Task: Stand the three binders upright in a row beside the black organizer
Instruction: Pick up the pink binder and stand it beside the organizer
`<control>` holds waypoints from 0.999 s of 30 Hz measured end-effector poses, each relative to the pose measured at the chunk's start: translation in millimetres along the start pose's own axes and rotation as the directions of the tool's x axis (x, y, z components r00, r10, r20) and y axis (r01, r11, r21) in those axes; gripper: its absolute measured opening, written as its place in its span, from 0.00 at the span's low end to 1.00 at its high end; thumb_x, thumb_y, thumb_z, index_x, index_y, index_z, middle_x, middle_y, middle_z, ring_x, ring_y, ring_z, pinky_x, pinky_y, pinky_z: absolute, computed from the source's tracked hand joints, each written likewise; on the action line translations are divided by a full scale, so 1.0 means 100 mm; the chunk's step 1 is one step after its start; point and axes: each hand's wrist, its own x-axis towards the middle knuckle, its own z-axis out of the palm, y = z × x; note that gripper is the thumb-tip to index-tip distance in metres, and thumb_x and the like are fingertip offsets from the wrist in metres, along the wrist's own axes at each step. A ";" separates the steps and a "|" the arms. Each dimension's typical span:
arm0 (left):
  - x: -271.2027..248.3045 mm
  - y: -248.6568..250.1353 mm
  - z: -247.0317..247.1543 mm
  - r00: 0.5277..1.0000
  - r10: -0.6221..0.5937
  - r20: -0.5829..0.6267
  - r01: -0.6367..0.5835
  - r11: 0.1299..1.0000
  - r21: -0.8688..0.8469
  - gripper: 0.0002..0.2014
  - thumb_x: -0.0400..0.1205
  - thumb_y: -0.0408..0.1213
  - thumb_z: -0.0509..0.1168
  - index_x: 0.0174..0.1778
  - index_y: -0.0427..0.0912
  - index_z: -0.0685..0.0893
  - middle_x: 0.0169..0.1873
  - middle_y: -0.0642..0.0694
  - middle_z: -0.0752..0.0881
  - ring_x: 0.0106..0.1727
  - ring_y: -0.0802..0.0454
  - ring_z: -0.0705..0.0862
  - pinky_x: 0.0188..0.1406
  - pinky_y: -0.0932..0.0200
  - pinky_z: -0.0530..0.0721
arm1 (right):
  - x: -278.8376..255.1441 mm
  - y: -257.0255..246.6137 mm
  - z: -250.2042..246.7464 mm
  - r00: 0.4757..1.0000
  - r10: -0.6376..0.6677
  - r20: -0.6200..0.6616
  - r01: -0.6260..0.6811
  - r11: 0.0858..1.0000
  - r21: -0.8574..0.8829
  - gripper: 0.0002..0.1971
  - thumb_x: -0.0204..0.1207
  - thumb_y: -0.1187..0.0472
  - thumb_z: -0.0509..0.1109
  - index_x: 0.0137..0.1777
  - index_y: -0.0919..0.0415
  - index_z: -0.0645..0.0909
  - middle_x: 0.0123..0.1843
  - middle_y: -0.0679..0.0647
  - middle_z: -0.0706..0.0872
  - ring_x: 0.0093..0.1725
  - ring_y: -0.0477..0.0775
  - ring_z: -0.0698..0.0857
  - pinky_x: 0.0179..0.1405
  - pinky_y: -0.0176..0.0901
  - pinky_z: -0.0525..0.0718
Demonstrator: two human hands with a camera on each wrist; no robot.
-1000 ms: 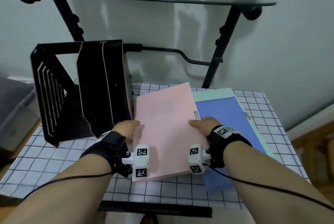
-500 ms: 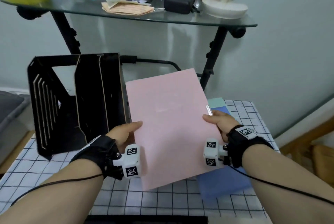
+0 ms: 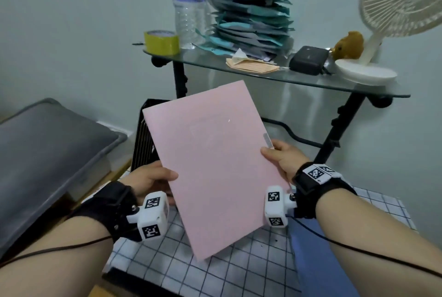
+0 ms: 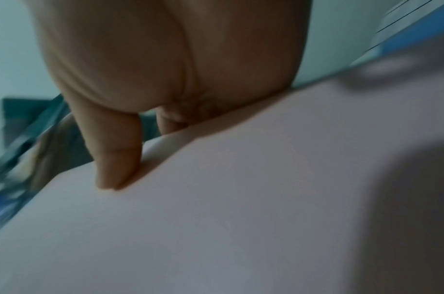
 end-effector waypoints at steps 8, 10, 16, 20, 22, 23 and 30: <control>-0.52 0.15 -0.91 0.927 0.139 -0.349 -0.223 0.951 -0.214 0.15 0.72 0.28 0.66 0.54 0.37 0.78 0.43 0.38 0.87 0.39 0.40 0.90 0.38 0.40 0.89 | 0.29 -0.32 1.04 0.983 -0.072 0.171 0.101 0.981 -0.168 0.27 0.74 0.66 0.72 0.73 0.65 0.72 0.53 0.51 0.83 0.52 0.52 0.82 0.55 0.42 0.81; -0.62 0.17 -1.06 0.894 0.154 -0.421 -0.288 0.917 -0.276 0.21 0.68 0.30 0.69 0.56 0.45 0.75 0.43 0.34 0.80 0.36 0.40 0.89 0.40 0.39 0.87 | 0.34 -0.36 1.28 0.975 -0.060 0.215 0.101 0.978 -0.184 0.29 0.73 0.67 0.72 0.75 0.66 0.70 0.51 0.51 0.80 0.55 0.53 0.79 0.53 0.43 0.82; -0.66 0.17 -1.24 0.836 0.223 -0.501 -0.411 0.860 -0.303 0.16 0.76 0.26 0.64 0.57 0.44 0.71 0.36 0.35 0.78 0.29 0.42 0.87 0.32 0.43 0.88 | 0.36 -0.36 1.92 0.933 0.026 0.360 0.061 0.972 -0.229 0.40 0.73 0.61 0.72 0.83 0.52 0.56 0.72 0.51 0.71 0.60 0.54 0.79 0.56 0.55 0.83; -0.62 0.20 -1.32 0.796 0.227 -0.561 -0.442 0.851 -0.282 0.18 0.76 0.25 0.64 0.58 0.45 0.70 0.46 0.32 0.81 0.35 0.40 0.88 0.31 0.46 0.88 | 0.36 -0.31 2.22 0.916 0.047 0.399 0.049 0.973 -0.226 0.42 0.74 0.62 0.71 0.84 0.50 0.51 0.71 0.52 0.71 0.72 0.65 0.78 0.64 0.64 0.80; -0.61 0.22 -1.36 0.791 0.221 -0.571 -0.445 0.849 -0.286 0.17 0.76 0.25 0.64 0.57 0.45 0.70 0.46 0.35 0.81 0.41 0.38 0.86 0.29 0.48 0.88 | 0.40 -0.29 2.32 0.907 0.060 0.416 0.043 0.972 -0.232 0.42 0.74 0.62 0.71 0.84 0.50 0.52 0.73 0.52 0.71 0.74 0.65 0.76 0.66 0.62 0.79; -0.59 0.23 -1.37 0.791 0.213 -0.573 -0.440 0.849 -0.292 0.16 0.76 0.25 0.64 0.54 0.45 0.69 0.43 0.36 0.80 0.39 0.39 0.86 0.29 0.48 0.88 | 0.42 -0.29 2.36 0.901 0.070 0.428 0.041 0.968 -0.246 0.42 0.74 0.60 0.71 0.84 0.50 0.52 0.78 0.51 0.68 0.74 0.62 0.75 0.63 0.57 0.80; -0.22 0.17 -1.33 0.816 0.153 -0.558 -0.360 0.889 -0.283 0.18 0.72 0.26 0.71 0.45 0.43 0.67 0.31 0.41 0.74 0.33 0.43 0.81 0.36 0.43 0.88 | 0.59 -0.20 2.49 0.900 0.162 0.404 -0.012 0.936 -0.351 0.40 0.74 0.56 0.71 0.83 0.54 0.56 0.84 0.49 0.63 0.79 0.56 0.67 0.70 0.56 0.73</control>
